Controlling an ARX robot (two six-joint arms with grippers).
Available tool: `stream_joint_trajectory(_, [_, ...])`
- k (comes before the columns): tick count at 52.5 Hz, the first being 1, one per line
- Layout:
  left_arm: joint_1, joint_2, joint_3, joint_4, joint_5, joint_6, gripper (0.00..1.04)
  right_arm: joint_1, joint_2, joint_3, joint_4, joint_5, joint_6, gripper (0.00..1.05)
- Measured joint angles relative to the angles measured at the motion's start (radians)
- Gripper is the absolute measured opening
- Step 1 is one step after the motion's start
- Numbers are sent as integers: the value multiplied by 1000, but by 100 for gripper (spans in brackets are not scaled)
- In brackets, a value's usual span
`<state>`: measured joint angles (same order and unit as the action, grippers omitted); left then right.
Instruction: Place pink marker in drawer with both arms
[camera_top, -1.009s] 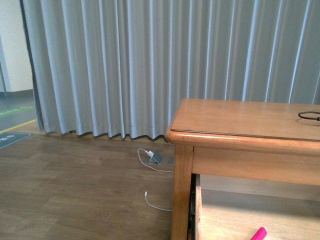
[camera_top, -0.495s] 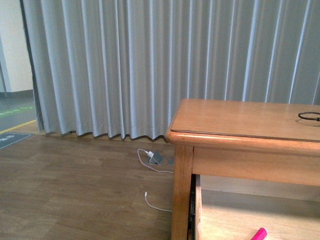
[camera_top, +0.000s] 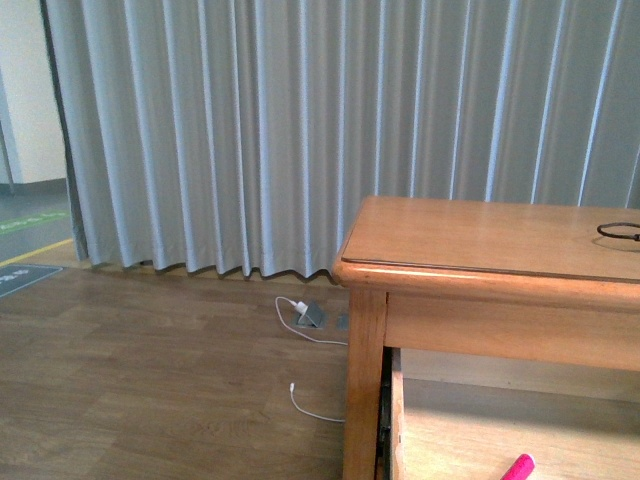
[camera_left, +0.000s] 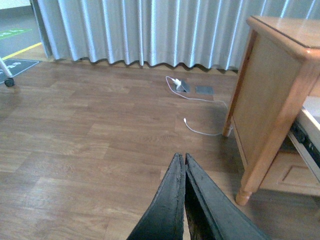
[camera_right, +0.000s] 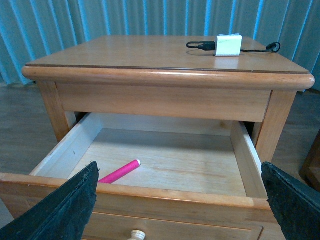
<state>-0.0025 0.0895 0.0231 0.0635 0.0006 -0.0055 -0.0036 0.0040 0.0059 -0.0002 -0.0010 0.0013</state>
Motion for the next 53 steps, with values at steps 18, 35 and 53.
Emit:
stream_joint_trajectory(18, [0,-84,0,-62,0,1,4,0,0,0,0,0,0,96])
stream_joint_trajectory(35, [0,-84,0,-62,0,1,55,28,50,22,-82,74,-34,96])
stream_joint_trajectory(53, [0,-85,0,-62,0,2,98,50,703,206,-135,-87,-12,96])
